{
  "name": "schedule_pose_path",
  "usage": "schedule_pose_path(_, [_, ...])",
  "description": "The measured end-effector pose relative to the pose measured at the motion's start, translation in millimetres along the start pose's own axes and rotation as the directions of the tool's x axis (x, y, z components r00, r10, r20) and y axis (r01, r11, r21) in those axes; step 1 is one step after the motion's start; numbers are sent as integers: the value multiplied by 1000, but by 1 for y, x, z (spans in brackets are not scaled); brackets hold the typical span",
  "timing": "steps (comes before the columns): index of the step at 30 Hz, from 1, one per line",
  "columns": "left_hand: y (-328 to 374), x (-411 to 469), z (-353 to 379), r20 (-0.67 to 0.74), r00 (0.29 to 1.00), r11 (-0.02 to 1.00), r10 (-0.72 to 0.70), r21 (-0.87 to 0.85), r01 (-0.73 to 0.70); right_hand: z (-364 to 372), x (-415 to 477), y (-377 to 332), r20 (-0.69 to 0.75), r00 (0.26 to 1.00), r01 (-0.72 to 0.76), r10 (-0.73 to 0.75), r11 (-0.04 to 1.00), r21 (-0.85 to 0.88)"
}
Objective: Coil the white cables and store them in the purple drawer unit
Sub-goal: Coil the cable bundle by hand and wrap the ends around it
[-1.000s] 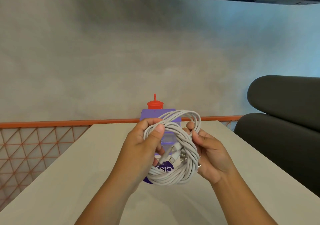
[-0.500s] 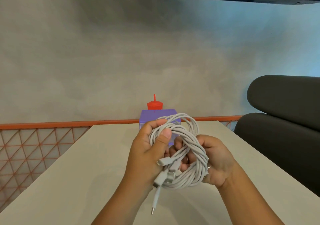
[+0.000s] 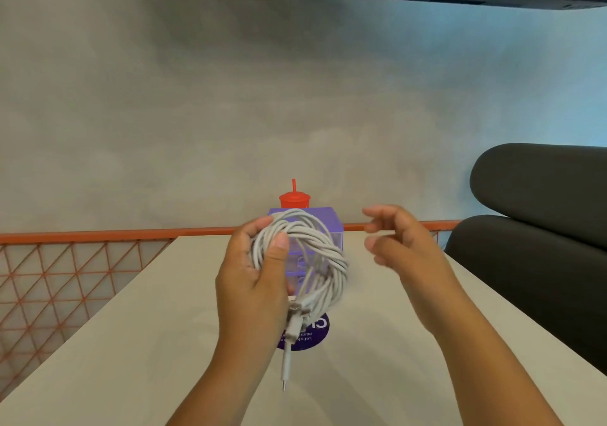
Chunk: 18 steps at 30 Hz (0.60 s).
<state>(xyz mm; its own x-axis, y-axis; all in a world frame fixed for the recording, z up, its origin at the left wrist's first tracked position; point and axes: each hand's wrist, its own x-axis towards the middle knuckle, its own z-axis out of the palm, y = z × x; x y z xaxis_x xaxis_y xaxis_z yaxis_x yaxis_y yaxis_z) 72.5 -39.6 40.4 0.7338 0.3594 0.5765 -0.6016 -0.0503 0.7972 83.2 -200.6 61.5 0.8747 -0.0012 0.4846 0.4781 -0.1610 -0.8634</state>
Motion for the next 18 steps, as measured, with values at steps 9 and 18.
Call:
schedule_pose_path(9, [-12, 18, -8, -156, 955, 962, -251, -147, 229, 54, -13, 26, 455, 772, 604, -444, 290, -742])
schedule_pose_path(18, [-9, 21, -10, -97, 951, 941, -295, -201, 271, 76, -21, 42, 372, 807, 587, -459, 553, -591])
